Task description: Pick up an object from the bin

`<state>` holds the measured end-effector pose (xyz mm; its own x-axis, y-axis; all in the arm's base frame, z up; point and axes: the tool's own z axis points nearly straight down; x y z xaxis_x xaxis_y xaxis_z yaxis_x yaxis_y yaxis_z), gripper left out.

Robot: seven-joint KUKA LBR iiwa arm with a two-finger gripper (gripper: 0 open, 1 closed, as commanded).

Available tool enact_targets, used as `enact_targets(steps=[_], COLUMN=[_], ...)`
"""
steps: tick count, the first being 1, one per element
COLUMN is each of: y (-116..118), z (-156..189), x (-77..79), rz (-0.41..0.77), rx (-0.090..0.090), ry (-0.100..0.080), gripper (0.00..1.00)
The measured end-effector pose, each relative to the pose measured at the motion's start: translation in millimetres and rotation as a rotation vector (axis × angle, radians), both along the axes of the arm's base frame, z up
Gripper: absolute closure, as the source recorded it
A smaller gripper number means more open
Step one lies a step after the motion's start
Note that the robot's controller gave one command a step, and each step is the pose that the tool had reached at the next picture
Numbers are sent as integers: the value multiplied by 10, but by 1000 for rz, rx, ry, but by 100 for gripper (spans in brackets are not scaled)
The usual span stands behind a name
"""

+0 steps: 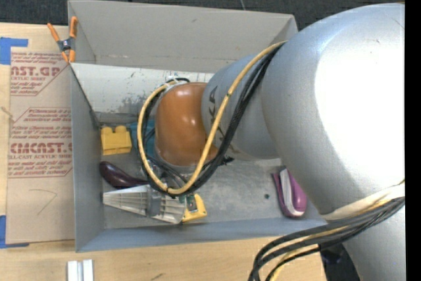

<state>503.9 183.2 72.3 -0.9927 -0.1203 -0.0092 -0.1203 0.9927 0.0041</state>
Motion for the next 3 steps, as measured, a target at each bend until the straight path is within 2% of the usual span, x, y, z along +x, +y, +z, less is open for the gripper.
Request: enact_targets(steps=[3], y=[0], z=[0], x=[0], rz=[0], rx=[0], ry=[0], gripper=[100])
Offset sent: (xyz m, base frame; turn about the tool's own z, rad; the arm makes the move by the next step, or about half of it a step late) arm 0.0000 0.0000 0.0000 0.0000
